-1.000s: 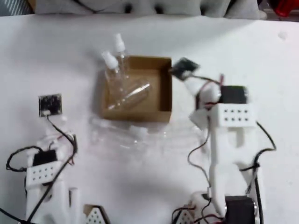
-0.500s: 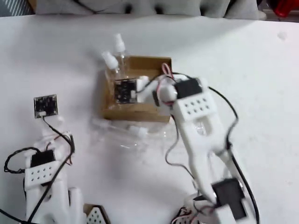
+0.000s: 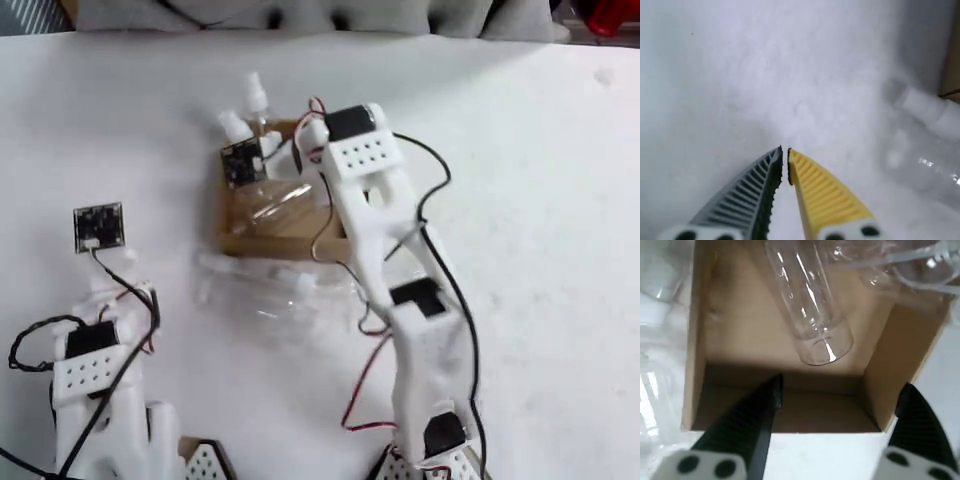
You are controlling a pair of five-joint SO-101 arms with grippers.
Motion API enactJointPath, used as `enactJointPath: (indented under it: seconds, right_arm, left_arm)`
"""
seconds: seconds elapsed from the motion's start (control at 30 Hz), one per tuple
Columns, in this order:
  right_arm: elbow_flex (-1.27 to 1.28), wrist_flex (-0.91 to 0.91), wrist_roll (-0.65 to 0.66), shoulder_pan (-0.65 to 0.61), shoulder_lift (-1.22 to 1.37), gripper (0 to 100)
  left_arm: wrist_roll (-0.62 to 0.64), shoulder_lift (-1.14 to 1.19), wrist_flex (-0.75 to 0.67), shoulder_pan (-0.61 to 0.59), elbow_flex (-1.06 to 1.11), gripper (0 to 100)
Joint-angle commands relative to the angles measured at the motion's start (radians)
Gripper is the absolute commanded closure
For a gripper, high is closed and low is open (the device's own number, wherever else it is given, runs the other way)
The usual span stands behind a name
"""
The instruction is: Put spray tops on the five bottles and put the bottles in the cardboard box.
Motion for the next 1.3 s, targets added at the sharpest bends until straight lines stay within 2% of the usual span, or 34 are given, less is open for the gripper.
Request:
enactJointPath:
  seconds: [0.0,0.2,0.37,0.6,0.83,1.0,1.17,1.27]
  right_arm:
    - [-0.261,0.094,0.038,-0.01,0.11,68.0]
    - [-0.537,0.211,0.038,-0.012,0.32,68.0]
    - [-0.651,0.236,0.037,-0.054,0.414,68.0]
    - [-0.652,0.236,0.037,-0.084,0.453,68.2]
    - [-0.637,0.236,0.041,-0.076,0.461,76.1]
    - [-0.568,0.236,0.13,-0.065,0.458,76.2]
    - [-0.56,0.236,0.138,-0.054,0.45,76.9]
    - [-0.56,0.236,0.138,-0.05,0.433,84.1]
  left_arm:
    - [-0.028,-0.024,-0.048,-0.005,-0.003,98]
    - [-0.028,-0.021,-0.06,-0.005,-0.003,98]
    - [-0.028,-0.021,-0.06,-0.005,-0.003,98]
    - [-0.028,-0.021,-0.06,-0.005,-0.003,98]
    - [-0.028,-0.021,-0.061,-0.005,-0.003,98]
    - [-0.028,-0.021,-0.061,-0.005,-0.003,98]
    - [-0.028,-0.021,-0.061,-0.005,-0.003,98]
    - [-0.028,-0.021,-0.061,-0.005,-0.003,98]
